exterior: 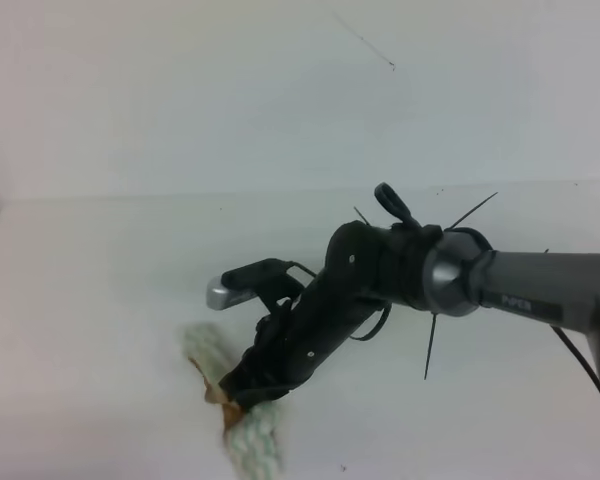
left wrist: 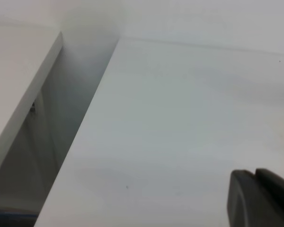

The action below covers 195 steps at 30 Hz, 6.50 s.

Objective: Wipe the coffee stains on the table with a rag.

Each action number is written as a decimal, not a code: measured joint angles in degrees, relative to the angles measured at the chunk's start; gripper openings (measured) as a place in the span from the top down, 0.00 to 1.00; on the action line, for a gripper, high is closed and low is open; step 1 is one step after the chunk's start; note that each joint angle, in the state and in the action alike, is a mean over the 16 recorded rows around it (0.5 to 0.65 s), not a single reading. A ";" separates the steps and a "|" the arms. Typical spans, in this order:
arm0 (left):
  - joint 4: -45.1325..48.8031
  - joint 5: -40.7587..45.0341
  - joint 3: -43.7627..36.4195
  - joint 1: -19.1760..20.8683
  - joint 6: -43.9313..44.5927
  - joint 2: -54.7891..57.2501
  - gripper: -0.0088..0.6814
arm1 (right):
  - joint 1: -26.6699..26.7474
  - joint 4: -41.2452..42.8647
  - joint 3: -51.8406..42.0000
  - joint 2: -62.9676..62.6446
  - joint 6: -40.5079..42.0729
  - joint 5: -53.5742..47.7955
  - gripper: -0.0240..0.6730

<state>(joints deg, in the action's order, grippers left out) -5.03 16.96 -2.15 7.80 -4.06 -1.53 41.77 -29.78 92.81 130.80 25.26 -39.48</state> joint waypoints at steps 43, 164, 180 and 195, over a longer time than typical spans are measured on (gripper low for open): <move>-0.06 0.00 0.00 0.00 0.00 0.00 0.99 | -19.23 12.69 -33.81 -30.80 -6.00 22.32 0.94; -0.06 0.00 0.00 0.00 0.00 0.00 0.99 | -50.33 32.87 -93.04 -131.73 -21.02 19.75 0.96; -0.06 0.00 0.00 0.00 0.00 0.00 0.99 | -50.33 32.87 -93.04 -131.67 -21.02 19.75 0.97; -0.06 0.00 0.00 0.00 0.00 0.00 0.99 | -50.33 32.87 -93.04 -131.64 -21.02 19.75 0.97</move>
<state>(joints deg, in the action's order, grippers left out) -5.10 16.96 -2.15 7.80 -4.06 -1.53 -8.57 3.09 -0.22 -0.84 4.24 -19.73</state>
